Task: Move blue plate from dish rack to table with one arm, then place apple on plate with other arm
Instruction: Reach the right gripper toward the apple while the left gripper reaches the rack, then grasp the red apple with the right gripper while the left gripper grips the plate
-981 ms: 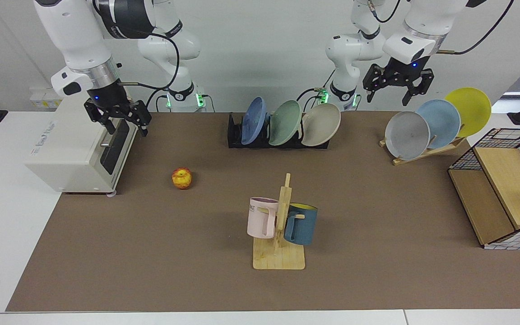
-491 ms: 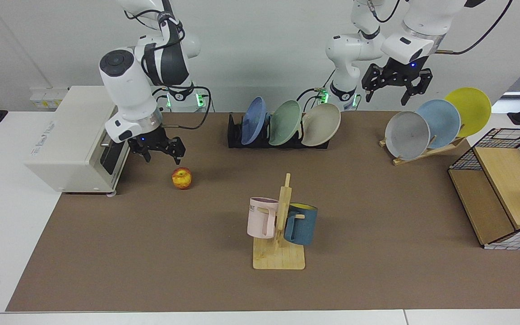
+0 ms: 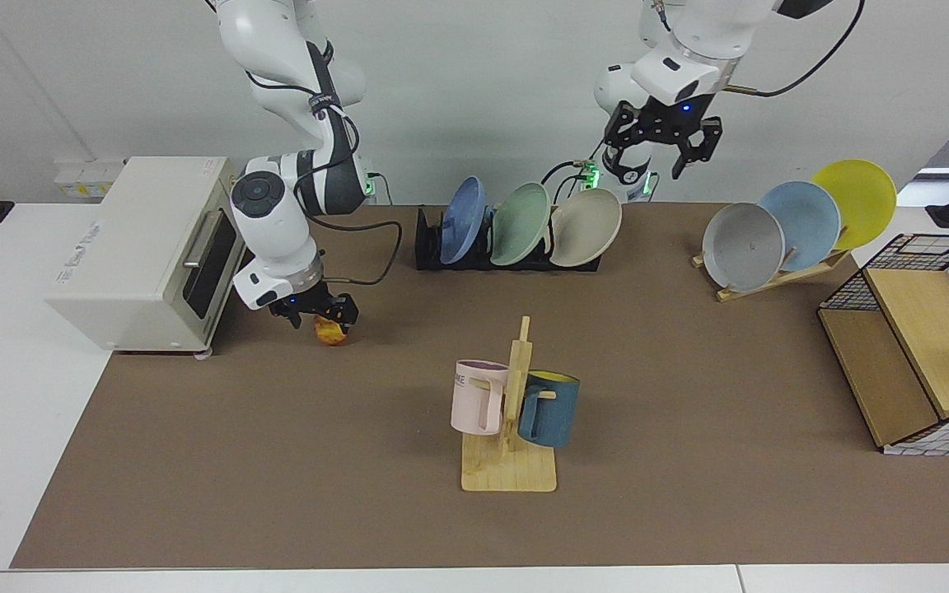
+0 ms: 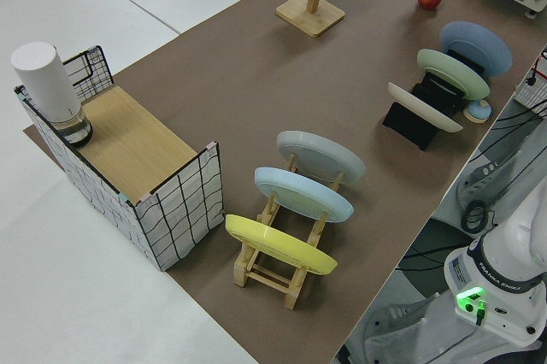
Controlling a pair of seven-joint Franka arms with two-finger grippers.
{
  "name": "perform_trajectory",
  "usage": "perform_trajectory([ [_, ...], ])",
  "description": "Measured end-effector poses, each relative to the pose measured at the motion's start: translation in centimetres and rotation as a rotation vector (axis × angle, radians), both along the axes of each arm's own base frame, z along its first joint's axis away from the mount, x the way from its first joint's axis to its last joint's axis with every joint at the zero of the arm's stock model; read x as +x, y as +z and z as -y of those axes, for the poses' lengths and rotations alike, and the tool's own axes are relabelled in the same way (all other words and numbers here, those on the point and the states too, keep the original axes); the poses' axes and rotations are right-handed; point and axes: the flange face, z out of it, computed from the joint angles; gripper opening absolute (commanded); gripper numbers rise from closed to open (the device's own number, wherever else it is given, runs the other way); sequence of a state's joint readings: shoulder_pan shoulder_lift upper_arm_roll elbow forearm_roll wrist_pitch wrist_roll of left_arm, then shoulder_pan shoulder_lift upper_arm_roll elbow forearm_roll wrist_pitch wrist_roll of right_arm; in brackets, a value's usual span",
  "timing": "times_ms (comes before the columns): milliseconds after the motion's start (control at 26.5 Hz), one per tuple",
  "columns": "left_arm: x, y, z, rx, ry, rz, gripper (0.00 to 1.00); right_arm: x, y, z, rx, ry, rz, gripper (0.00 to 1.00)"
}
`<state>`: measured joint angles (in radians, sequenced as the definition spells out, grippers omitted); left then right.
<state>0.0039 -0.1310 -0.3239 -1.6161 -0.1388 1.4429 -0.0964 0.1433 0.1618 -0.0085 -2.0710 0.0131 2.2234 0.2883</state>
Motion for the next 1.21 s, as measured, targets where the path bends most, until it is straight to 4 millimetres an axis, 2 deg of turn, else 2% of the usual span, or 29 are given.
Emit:
perform_trajectory([
  [151,-2.5,-0.9,3.2,-0.012,-0.006,0.006,1.00,0.0,-1.6,0.0,0.000,-0.011,0.006,1.00],
  [302,-4.6,-2.7,6.6,0.008,-0.003,0.006,1.00,-0.3,-2.8,-0.3,0.000,-0.009,0.007,1.00],
  [415,-6.0,-4.6,9.8,0.021,0.010,0.017,1.00,-0.5,-3.3,-0.5,-0.001,-0.008,-0.002,1.00],
  [604,-8.4,-8.9,15.1,0.024,0.038,0.052,1.00,-0.6,-3.8,-0.5,-0.003,-0.008,-0.010,1.00],
  [830,-9.6,-11.8,17.0,0.001,0.038,0.049,1.00,-1.0,-4.7,-0.4,-0.012,-0.002,-0.028,1.00],
  [943,-10.7,-14.0,18.5,0.002,0.023,0.052,1.00,-1.2,-5.1,-0.3,-0.016,0.001,-0.036,1.00],
  [981,-11.2,-14.8,19.0,0.006,0.019,0.050,1.00,-1.3,-5.3,-0.3,-0.017,0.002,-0.039,0.96],
  [1019,-11.6,-15.5,19.4,0.009,0.014,0.048,1.00,-1.3,-5.4,-0.3,-0.018,0.002,-0.042,0.80],
  [1057,-12.1,-16.2,19.8,0.013,0.008,0.045,1.00,-1.4,-5.6,-0.3,-0.018,0.002,-0.046,0.61],
  [1132,-13.0,-17.6,20.5,0.019,0.002,0.036,1.00,-1.5,-6.0,-0.3,-0.020,0.002,-0.052,0.18],
  [1170,-13.4,-18.4,20.9,0.021,0.004,0.033,1.00,-1.6,-6.1,-0.3,-0.020,0.002,-0.055,0.06],
  [1208,-13.8,-19.1,21.3,0.021,0.006,0.032,0.99,-1.6,-6.3,-0.2,-0.021,0.002,-0.058,0.00],
])
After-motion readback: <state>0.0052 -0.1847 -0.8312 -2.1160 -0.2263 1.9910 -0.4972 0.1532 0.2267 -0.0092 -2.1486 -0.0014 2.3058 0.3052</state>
